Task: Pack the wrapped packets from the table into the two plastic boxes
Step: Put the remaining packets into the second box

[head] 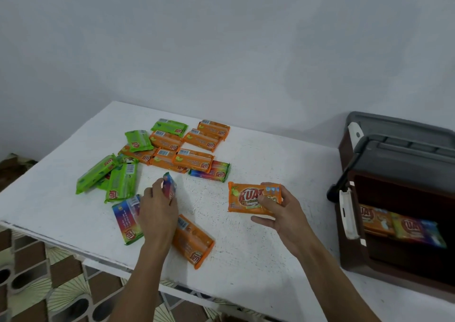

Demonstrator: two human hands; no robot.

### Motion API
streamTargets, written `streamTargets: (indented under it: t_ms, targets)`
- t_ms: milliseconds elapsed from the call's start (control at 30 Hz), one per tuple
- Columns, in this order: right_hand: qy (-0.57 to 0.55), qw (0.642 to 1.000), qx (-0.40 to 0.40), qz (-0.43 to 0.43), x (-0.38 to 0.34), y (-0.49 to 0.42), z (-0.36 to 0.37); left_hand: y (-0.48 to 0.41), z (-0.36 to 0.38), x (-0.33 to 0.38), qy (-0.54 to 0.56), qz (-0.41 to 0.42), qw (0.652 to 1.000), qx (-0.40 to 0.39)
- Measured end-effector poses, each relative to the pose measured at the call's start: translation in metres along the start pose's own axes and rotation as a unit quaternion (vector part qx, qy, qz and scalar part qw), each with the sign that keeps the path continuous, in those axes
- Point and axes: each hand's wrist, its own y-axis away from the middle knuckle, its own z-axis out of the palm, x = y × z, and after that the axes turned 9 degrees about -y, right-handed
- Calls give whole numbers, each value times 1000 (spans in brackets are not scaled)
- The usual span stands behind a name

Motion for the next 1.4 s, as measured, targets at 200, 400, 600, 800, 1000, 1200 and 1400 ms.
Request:
streamTargets:
  t_ms: [200,400,600,800,1000,1200,1400]
  targets:
    - [31,998,46,-26,-15,10,-10,6,-15,26,258,-35,965,-33]
    - [7,997,41,-70,-48,38,-29,27,-31,77,475,-53,863,-166]
    - [-26,993,77,-83,-79,58,-65,52,-37,136,559,-37,797,-226]
    - [-4,983,134,-125,-106,73,-126,81,-36,197,575,6,774,-265]
    - [35,970,219,-104,-124,70,-192,114,-22,248,582,13,764,-280]
    - [83,969,220,-69,-124,47,-232,141,-6,280,577,27,761,-295]
    - [119,979,162,18,-115,14,-244,155,11,292,545,38,783,-298]
